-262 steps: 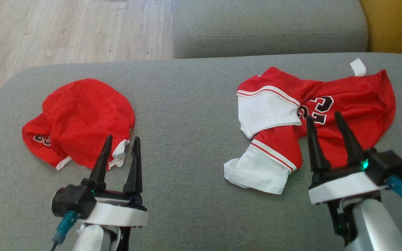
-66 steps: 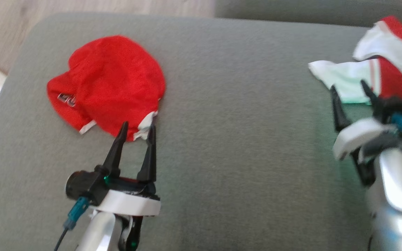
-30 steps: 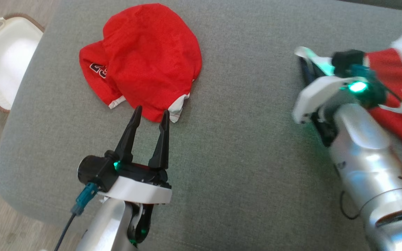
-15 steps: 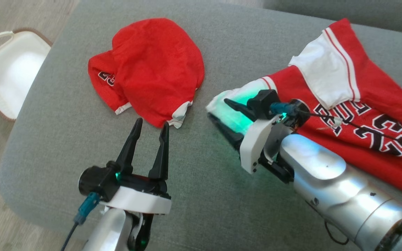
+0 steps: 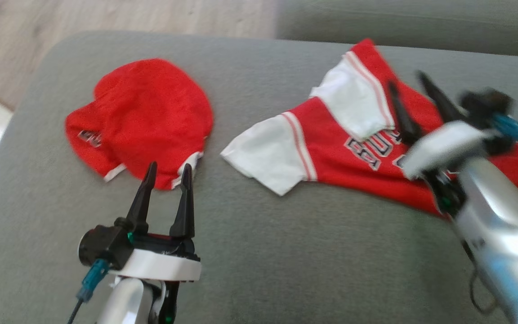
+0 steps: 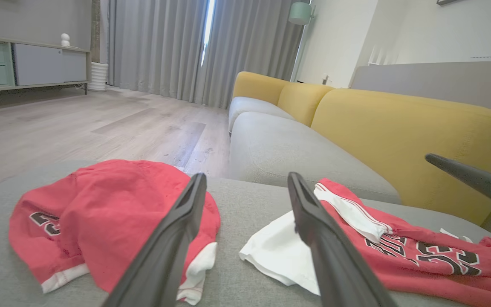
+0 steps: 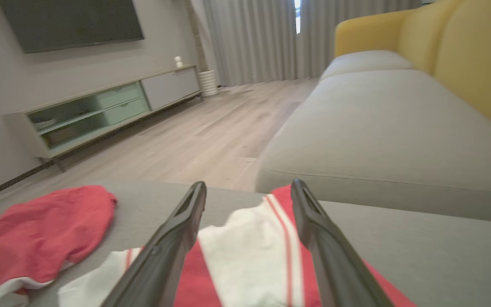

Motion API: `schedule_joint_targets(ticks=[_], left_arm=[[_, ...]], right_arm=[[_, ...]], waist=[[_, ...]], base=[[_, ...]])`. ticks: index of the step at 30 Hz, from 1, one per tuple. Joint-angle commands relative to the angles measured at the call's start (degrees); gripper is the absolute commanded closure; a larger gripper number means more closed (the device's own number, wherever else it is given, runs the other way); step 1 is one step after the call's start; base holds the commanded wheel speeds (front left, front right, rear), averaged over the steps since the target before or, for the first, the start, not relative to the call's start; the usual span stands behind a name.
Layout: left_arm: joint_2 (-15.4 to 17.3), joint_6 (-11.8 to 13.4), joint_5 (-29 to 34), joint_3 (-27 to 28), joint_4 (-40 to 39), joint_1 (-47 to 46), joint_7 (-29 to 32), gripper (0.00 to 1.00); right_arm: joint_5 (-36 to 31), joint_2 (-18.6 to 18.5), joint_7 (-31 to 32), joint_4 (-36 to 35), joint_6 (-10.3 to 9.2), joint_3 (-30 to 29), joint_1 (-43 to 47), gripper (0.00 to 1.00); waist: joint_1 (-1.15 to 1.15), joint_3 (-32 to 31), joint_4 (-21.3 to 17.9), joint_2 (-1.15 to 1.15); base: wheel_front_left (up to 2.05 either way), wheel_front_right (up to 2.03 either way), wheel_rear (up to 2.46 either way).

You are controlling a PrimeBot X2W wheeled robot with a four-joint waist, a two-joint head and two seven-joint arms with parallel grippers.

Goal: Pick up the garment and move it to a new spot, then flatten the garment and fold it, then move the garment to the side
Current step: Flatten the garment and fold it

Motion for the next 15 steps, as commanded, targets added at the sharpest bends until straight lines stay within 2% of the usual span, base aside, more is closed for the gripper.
schedule_joint_targets(ticks=[1, 6, 7, 11, 15], left_arm=[[0.34, 0.19, 0.69, 2.29, -2.39, -0.87, -0.54, 0.00], [0.34, 0.09, 1.11, 2.73, -2.57, 0.09, -0.54, 0.00], [0.34, 0.09, 1.11, 2.73, -2.57, 0.09, -0.54, 0.00], [0.34, -0.05, 1.25, 2.66, -2.63, 0.27, -0.54, 0.00], [0.34, -0.25, 1.28, 2.34, -2.61, -0.02, -0.54, 0.00]], right_arm=[[-3.83, 0.25, -0.74, -2.57, -0.04, -5.94, 5.67, 0.00], [-12.30, 3.38, -0.75, -7.79, -0.04, -19.85, 16.81, 0.00], [-12.30, 3.38, -0.75, -7.79, -0.04, -19.85, 16.81, 0.00], [-17.59, 6.54, -0.74, -11.86, -0.04, -25.92, 22.17, 0.00], [-22.26, 8.11, 1.55, -15.74, -0.04, -29.15, 23.12, 0.00]], waist=[[0.01, -2.06, -3.49, 0.00], [0.01, -2.93, -6.00, 0.00], [0.01, -2.93, -6.00, 0.00], [0.01, -2.85, -6.69, 0.00], [0.01, -2.23, -6.31, 0.00]], base=[[0.00, 0.00, 0.00], [0.00, 0.00, 0.00], [0.00, 0.00, 0.00], [0.00, 0.00, 0.00], [0.00, 0.00, 0.00]])
